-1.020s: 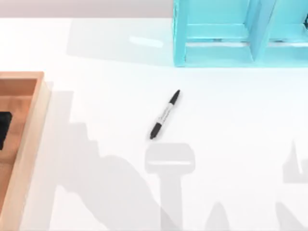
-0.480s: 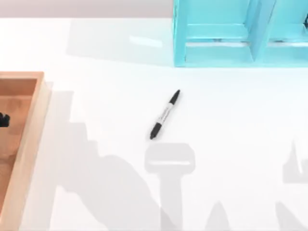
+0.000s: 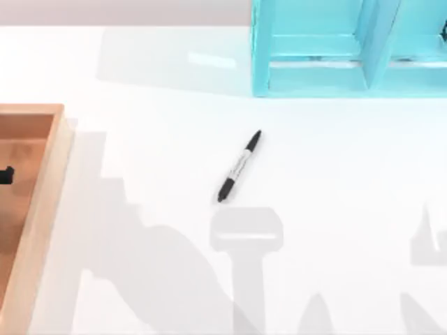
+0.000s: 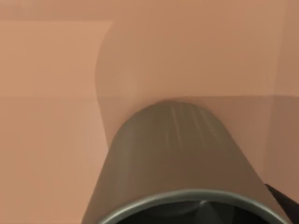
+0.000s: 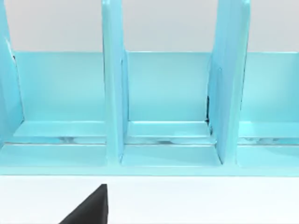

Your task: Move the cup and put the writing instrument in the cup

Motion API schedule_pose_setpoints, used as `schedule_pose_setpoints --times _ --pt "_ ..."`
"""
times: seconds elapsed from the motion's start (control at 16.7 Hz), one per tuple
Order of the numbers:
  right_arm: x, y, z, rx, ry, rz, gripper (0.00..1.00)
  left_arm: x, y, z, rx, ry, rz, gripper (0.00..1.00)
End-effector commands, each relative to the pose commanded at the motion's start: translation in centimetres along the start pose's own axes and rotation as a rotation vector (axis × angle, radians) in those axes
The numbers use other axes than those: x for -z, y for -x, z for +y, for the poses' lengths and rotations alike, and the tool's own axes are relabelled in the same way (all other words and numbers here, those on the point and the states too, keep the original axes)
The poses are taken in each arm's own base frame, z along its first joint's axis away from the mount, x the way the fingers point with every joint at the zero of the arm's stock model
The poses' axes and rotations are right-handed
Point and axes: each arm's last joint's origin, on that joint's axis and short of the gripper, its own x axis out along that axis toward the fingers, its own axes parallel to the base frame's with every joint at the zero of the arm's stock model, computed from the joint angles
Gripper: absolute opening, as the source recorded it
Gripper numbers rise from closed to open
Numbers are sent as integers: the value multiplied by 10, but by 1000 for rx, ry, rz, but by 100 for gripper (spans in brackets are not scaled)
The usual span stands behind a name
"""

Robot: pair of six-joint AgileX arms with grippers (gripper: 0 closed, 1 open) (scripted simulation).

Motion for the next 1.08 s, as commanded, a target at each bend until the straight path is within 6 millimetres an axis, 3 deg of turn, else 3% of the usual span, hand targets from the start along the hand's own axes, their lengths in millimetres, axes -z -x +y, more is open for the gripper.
schedule_pose_setpoints --times 0.6,0.84,1.08 --pt "0 0 0 0 0 0 100 -6 9 1 -8 25 -27 0" --pt "0 0 0 0 0 0 100 -26 47 -7 -26 105 -119 0" --pt "0 0 0 0 0 0 100 -36 94 -49 -13 132 -142 0"
